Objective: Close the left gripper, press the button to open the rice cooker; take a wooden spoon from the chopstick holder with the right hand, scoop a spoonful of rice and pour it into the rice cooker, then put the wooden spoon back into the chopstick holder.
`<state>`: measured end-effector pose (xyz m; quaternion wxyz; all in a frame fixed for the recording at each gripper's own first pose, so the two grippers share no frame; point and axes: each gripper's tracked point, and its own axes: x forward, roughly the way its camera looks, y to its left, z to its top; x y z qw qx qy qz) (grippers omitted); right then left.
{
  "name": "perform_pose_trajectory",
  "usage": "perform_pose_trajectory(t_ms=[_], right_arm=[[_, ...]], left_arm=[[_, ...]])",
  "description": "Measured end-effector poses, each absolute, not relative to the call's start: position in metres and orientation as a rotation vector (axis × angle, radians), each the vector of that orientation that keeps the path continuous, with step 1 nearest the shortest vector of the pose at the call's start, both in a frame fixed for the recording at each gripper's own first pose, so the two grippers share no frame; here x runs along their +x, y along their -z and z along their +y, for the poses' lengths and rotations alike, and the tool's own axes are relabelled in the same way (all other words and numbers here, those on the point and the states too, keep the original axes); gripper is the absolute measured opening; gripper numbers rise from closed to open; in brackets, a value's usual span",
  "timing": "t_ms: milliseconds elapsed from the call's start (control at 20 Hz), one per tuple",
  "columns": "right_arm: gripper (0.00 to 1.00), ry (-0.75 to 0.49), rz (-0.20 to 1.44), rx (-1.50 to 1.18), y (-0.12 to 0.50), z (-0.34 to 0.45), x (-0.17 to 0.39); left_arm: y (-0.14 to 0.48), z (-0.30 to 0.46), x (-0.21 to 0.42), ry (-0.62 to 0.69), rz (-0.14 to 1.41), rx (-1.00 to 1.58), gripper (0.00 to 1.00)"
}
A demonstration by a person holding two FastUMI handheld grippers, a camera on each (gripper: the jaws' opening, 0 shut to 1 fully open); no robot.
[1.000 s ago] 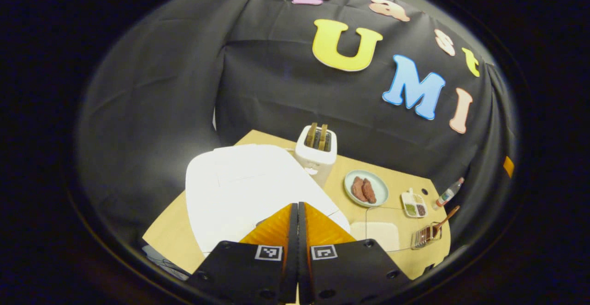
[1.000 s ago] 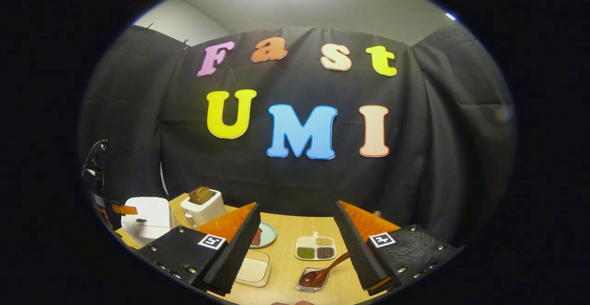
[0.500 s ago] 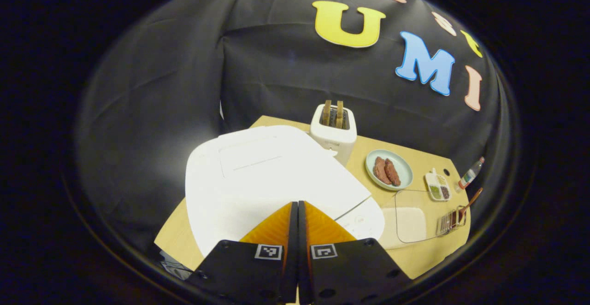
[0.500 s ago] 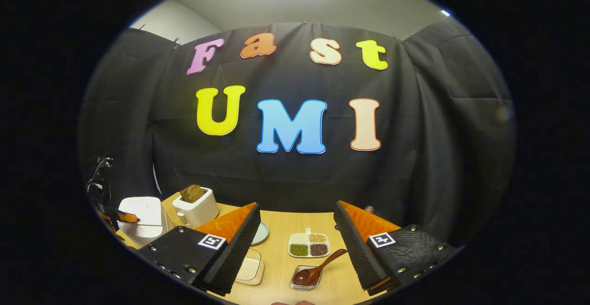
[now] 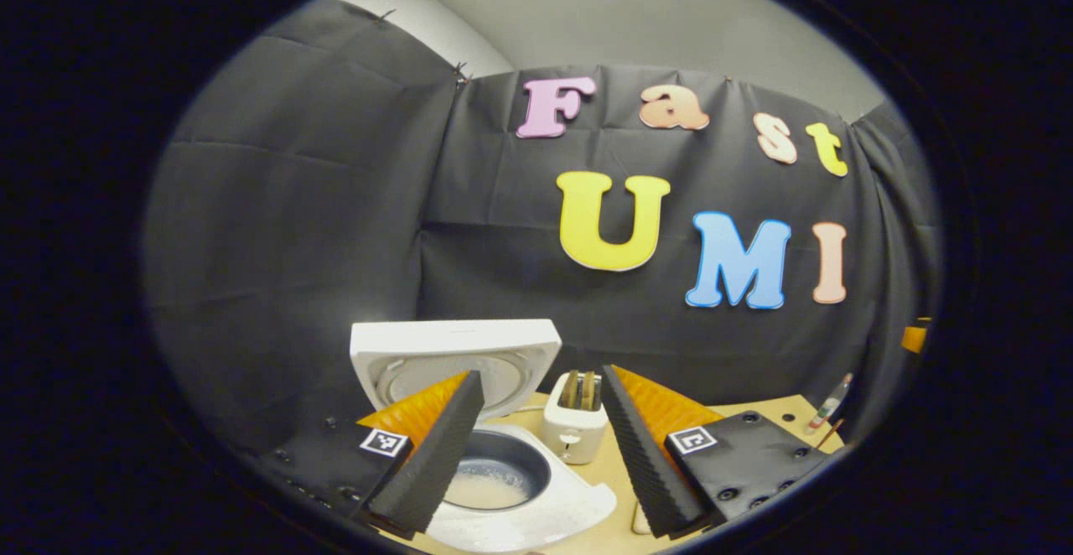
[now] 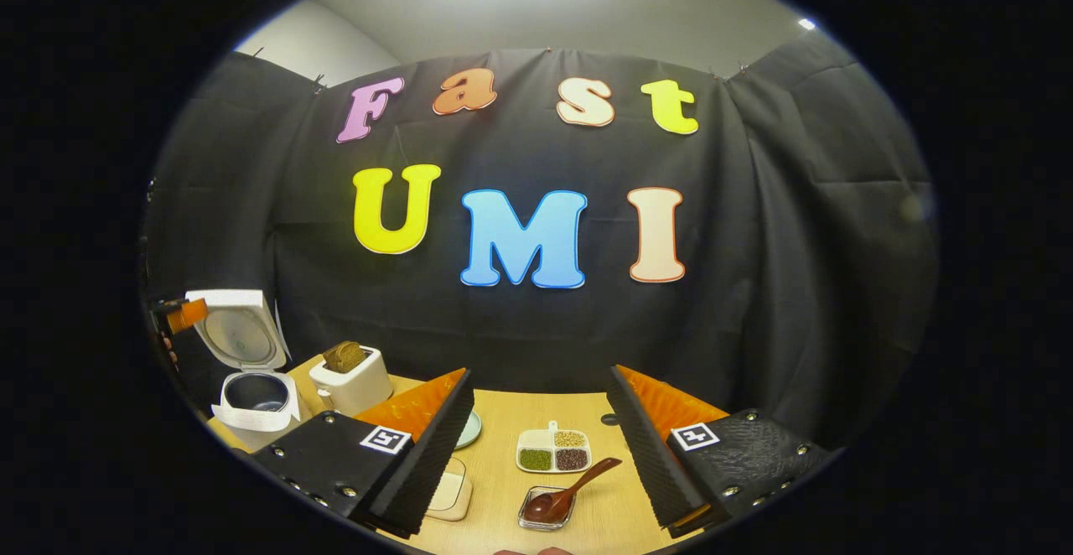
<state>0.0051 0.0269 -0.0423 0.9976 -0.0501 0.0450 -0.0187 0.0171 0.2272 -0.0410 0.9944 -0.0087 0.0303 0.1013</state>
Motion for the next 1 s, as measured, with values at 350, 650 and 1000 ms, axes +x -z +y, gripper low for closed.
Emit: perform_pose_trajectory(t_ms=[350,650,1000], right_arm=[[0.98,0.088,0.139,-0.059,0.081,-0.009,0.012],[0.97,0.110,0.247,-0.038,0.151,-0.045,0.030],[0.98,0.147,0.362,0.029,0.227,-0.075,0.058]], left_arm=[[0.027,0.189,0.003,-0.146,0.005,0.026,0.97],[0.033,0.160,0.001,-0.103,0.013,0.065,0.96],[0.041,0.146,0.004,-0.111,0.044,0.094,0.98]])
